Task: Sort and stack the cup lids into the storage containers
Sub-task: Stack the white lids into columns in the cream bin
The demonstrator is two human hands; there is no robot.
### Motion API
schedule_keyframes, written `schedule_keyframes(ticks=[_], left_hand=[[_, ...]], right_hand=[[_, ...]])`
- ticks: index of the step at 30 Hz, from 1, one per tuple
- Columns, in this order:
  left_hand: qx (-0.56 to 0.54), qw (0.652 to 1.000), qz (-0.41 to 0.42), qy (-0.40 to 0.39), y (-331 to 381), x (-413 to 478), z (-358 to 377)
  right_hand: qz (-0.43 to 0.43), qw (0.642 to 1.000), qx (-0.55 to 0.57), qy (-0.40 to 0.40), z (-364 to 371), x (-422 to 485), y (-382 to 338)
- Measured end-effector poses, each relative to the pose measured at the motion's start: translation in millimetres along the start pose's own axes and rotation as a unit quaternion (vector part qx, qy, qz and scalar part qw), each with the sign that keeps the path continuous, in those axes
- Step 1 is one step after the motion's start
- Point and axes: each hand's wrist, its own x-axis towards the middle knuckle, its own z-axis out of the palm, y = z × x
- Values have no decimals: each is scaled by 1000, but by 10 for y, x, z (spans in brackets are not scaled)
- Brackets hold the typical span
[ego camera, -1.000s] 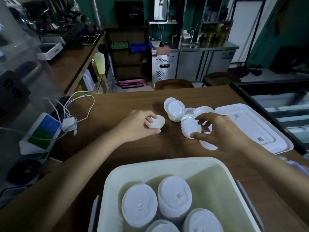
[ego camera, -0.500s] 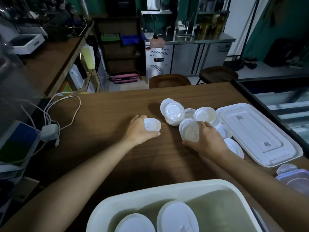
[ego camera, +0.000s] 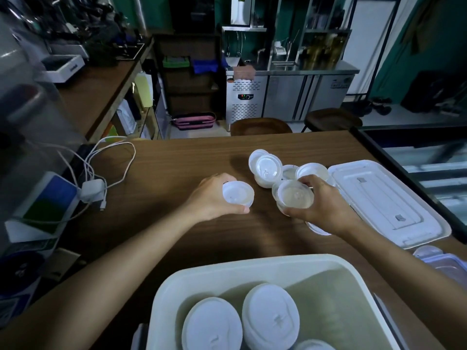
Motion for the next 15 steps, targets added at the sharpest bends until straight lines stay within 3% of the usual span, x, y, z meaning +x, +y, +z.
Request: schedule_keyframes(ticks=[6, 15], left_hand=[[-1, 1000, 5, -21, 86, -269, -86], [-46, 992, 114, -28, 565, -1094, -550]], right_hand=[[-87, 995, 38, -40, -281, -385, -306], [-138, 984, 81, -72, -650, -1198, -754]])
